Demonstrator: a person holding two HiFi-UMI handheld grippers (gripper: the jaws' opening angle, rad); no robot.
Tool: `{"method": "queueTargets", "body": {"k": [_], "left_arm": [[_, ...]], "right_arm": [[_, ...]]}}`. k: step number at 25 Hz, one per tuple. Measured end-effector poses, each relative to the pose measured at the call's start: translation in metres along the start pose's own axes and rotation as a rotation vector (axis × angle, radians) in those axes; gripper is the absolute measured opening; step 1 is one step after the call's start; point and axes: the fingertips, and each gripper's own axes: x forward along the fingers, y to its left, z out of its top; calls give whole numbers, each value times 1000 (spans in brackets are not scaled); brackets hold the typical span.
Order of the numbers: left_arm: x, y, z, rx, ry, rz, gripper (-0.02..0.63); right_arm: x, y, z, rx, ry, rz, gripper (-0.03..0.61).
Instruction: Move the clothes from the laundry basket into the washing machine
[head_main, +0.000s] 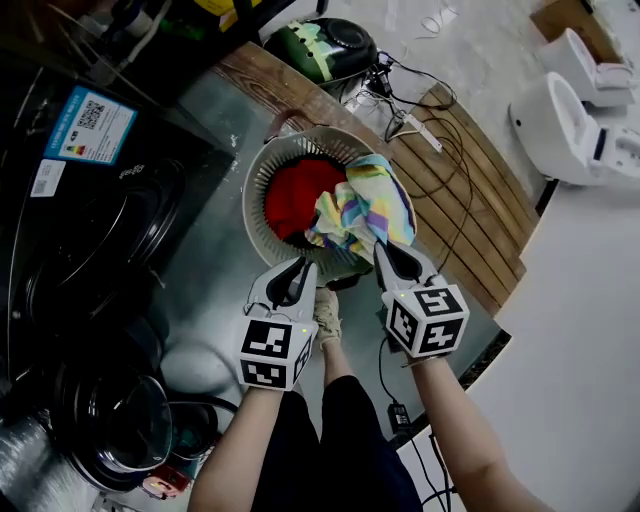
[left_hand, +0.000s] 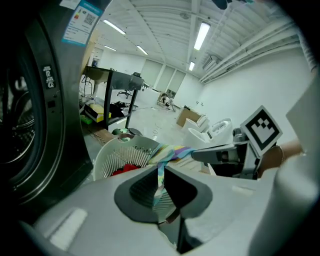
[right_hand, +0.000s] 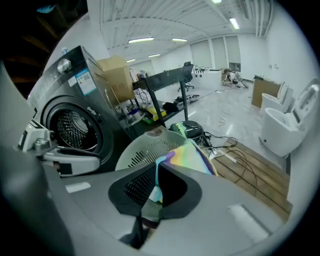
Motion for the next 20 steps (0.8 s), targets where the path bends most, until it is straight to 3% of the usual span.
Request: {"method": "queueTargets", "body": {"k": [10, 14, 20], "left_arm": [[-69, 9, 26, -27, -72, 32, 143], [-95, 4, 22, -29, -80, -18, 310], [-119, 29, 15, -29, -86, 46, 433]], "right_arm": [[-69, 116, 70, 31, -143, 202, 34], [-90, 163, 84, 8, -168, 272, 34], [-116, 236, 101, -17, -192, 449, 32]]}}
